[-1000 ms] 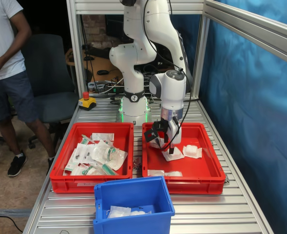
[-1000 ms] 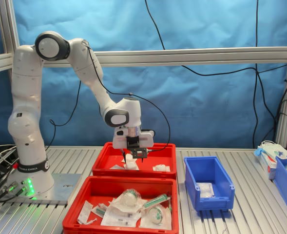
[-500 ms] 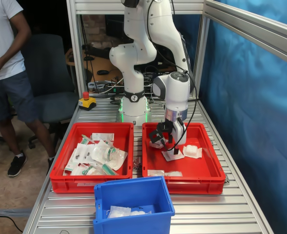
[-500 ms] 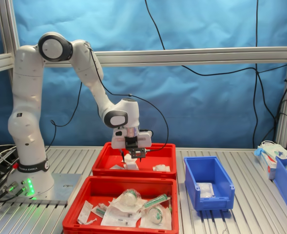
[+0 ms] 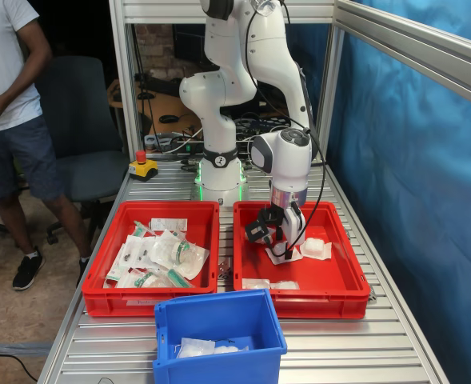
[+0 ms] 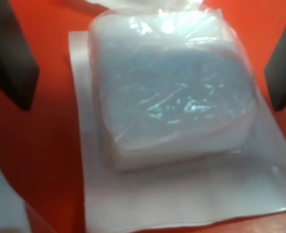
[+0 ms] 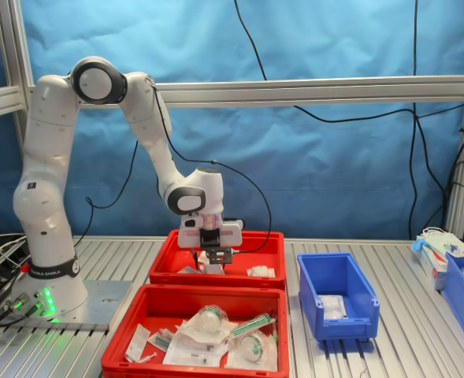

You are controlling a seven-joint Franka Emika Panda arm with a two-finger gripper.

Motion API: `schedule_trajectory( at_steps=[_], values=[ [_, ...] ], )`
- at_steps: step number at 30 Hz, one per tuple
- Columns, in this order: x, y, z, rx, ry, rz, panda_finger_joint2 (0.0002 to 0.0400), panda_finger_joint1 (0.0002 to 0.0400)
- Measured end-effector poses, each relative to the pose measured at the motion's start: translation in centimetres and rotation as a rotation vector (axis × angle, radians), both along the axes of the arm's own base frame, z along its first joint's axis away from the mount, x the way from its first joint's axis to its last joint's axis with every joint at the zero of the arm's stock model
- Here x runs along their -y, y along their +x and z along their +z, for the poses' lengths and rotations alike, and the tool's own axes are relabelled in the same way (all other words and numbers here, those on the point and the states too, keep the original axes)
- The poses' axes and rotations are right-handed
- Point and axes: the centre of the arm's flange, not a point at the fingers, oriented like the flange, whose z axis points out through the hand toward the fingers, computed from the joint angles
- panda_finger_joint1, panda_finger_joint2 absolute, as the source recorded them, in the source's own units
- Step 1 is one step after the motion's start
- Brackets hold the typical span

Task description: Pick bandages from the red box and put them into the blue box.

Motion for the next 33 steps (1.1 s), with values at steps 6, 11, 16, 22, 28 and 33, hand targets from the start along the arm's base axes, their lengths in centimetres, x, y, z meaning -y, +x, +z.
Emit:
schedule_trajectory(
  at_steps=[6, 11, 16, 22, 28, 33],
  values=[
    [-0.2, -0.3, -0.7, -0.004, 0.0, 0.006, 0.04, 0.04],
    [-0.5, -0.4, -1.1, -0.001, 0.003, 0.013, 0.04, 0.04],
    [-0.9, -0.6, -1.1, 0.002, 0.006, 0.02, 0.04, 0.04],
    [-1.0, -0.6, -1.2, 0.003, 0.008, 0.024, 0.04, 0.04],
    [-1.0, -0.7, -1.4, -0.001, 0.007, 0.025, 0.04, 0.04],
    [-1.1, -0.7, -1.4, 0.001, 0.008, 0.025, 0.04, 0.04]
  ],
)
